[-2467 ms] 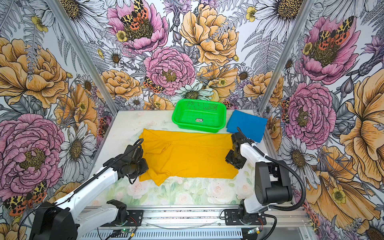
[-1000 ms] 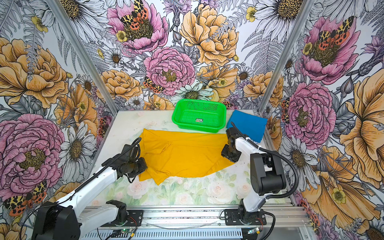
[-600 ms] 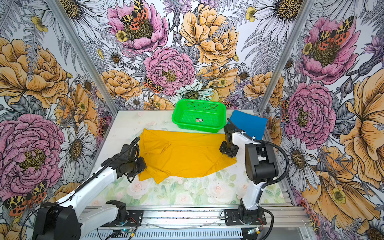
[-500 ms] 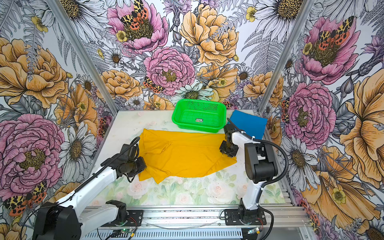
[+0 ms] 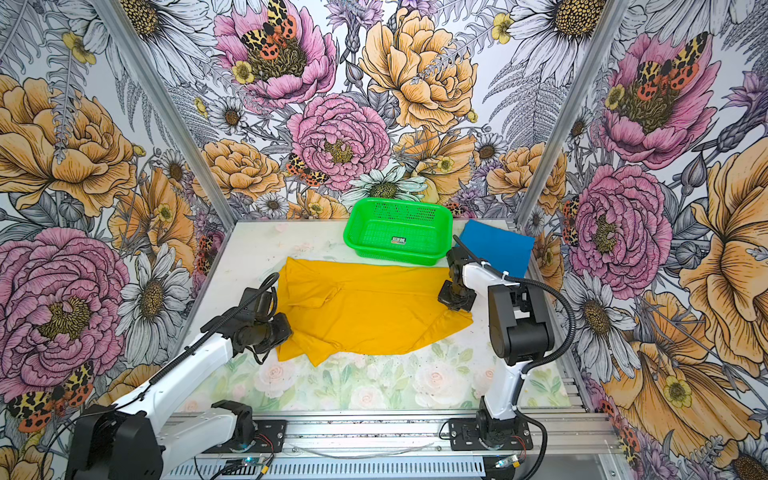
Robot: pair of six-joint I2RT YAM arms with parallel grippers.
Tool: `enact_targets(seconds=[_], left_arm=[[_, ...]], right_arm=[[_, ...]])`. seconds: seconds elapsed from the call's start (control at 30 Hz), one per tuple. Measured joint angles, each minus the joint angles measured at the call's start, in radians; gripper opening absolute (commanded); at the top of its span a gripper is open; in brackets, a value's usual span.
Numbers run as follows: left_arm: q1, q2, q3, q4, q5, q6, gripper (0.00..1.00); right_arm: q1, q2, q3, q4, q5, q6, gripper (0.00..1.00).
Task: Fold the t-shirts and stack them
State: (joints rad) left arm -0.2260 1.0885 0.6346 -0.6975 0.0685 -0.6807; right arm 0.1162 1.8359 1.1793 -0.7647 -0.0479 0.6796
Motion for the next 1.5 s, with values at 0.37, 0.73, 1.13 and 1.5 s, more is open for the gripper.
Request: enact_targets(seconds=[0.37,0.73,1.13,1.5], left_arm=[[0.002,-0.034,0.048,-0.013,0.029,0.0,0.0],[0.027,0.021,0.222,-0.035,0.028,0.025,0.0],[0.101,0.302,0.448,-0.03,0.026,0.109,0.0],[0.117,0.564,0.644,-0.025,0.031,0.159,0.0]], right_arm=[[-0.069,-0.24,-0.13,-0.005,0.0,-0.001,0.0],[-0.164,-0.291,-0.173,-0.02,0.0,-0.053,0.0],[-0.203,-0.144,-0.023,-0.019,-0.001,-0.106,0.0],[-0.219,-0.089,-0.011,-0.019,-0.002,-0.117,0.0]])
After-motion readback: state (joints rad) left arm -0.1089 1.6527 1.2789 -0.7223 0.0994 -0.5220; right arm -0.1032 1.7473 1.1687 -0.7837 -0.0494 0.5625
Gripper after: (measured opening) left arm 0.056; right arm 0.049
